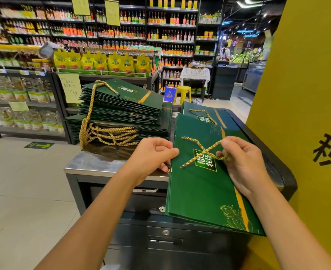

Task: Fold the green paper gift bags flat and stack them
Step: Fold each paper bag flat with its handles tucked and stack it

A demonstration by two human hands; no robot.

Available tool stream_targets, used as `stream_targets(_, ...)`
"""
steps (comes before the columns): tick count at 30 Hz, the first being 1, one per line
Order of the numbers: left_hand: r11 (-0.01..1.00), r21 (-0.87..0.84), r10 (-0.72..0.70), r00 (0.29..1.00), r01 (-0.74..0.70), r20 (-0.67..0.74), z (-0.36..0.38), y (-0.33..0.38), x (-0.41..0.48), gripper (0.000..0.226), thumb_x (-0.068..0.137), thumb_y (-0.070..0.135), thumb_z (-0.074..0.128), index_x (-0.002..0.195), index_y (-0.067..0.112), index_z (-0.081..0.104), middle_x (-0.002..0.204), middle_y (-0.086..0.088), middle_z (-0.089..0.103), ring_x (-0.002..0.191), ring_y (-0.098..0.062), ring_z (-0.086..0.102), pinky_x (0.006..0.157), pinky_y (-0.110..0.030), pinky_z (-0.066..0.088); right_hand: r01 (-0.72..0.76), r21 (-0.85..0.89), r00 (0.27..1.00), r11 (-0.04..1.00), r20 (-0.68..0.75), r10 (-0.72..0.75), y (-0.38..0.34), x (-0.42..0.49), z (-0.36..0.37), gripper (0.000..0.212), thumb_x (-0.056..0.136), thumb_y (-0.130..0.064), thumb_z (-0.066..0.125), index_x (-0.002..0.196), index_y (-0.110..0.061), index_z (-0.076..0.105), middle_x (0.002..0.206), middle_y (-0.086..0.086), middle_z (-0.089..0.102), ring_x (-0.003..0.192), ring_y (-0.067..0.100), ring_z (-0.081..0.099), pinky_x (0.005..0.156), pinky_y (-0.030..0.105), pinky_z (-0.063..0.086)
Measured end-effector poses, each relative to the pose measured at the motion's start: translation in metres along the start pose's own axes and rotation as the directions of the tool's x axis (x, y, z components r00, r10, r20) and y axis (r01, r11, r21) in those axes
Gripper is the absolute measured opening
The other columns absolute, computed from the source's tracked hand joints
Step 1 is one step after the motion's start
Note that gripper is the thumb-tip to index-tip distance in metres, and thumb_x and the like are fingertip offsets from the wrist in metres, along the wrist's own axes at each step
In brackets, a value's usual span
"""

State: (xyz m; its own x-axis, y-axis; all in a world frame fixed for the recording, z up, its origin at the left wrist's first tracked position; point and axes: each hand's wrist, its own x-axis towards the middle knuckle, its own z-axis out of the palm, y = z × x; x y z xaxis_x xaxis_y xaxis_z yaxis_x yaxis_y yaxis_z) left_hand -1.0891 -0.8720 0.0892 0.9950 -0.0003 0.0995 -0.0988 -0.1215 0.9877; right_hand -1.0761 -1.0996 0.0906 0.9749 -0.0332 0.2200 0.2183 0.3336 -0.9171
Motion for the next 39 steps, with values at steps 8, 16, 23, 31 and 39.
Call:
stream_targets(8, 0.998, 0.04, 0.049, 0.998, -0.047, -0.031, 0.003, -0.001, -0.005, 0.008, 0.093, 0.003, 0.069, 0.1, 0.0, 0.067, 0.077, -0.016, 0.069, 0.062, -0.02, 0.062, 0.052, -0.023, 0.054, 0.147, -0.401, 0.989, 0.904, 0.083, -0.124, -0.001, -0.001, -0.006, 0.005, 0.087, -0.018, 0.078, 0.082, -0.019, 0.078, 0.078, 0.007, 0.069, 0.076, 0.02, 0.059, 0.079, 0.036, 0.05)
stream_targets(16, 0.994, 0.048, 0.102, 0.99, -0.098, -0.1, 0.001, -0.004, -0.007, 0.004, 0.096, 0.005, 0.064, 0.096, 0.008, 0.068, 0.074, -0.007, 0.069, 0.072, -0.023, 0.069, 0.059, -0.031, 0.058, 0.051, -0.887, 0.985, 0.46, -0.032, -0.171, -0.01, -0.014, -0.047, 0.032, 0.083, -0.038, 0.078, 0.113, -0.033, 0.067, 0.124, 0.0, 0.06, 0.121, 0.019, 0.054, 0.103, 0.039, 0.044)
stream_targets(23, 0.979, 0.101, 0.191, 0.965, -0.175, -0.178, 0.008, 0.0, -0.014, 0.007, 0.099, 0.01, 0.062, 0.101, 0.015, 0.067, 0.075, -0.005, 0.076, 0.069, -0.015, 0.073, 0.056, -0.028, 0.057, -0.008, -0.927, 0.994, 0.374, -0.048, -0.097, -0.017, -0.032, -0.048, 0.051, 0.082, -0.053, 0.073, 0.129, -0.038, 0.058, 0.129, -0.006, 0.061, 0.121, 0.02, 0.054, 0.105, 0.053, 0.045)
stream_targets(31, 0.99, 0.022, 0.141, 0.99, -0.141, 0.022, 0.024, 0.022, -0.015, 0.033, 0.102, 0.001, 0.052, 0.119, 0.027, 0.063, 0.087, -0.005, 0.076, 0.079, -0.015, 0.074, 0.064, -0.023, 0.059, 0.018, -0.874, 0.99, 0.485, -0.054, -0.134, -0.035, -0.017, -0.05, 0.059, 0.086, -0.032, 0.077, 0.141, -0.025, 0.057, 0.139, -0.001, 0.055, 0.129, 0.016, 0.052, 0.107, 0.034, 0.041)
stream_targets(39, 0.959, 0.234, 0.194, 0.974, -0.162, -0.116, 0.038, 0.064, 0.05, 0.047, 0.1, 0.01, 0.06, 0.145, 0.014, 0.047, 0.083, 0.001, 0.063, 0.066, 0.002, 0.064, 0.053, -0.012, 0.049, 0.005, -0.856, 0.983, 0.516, -0.091, -0.161, -0.069, 0.059, -0.043, 0.058, 0.089, -0.025, 0.075, 0.142, -0.014, 0.056, 0.144, 0.004, 0.057, 0.131, 0.023, 0.054, 0.11, 0.042, 0.044)
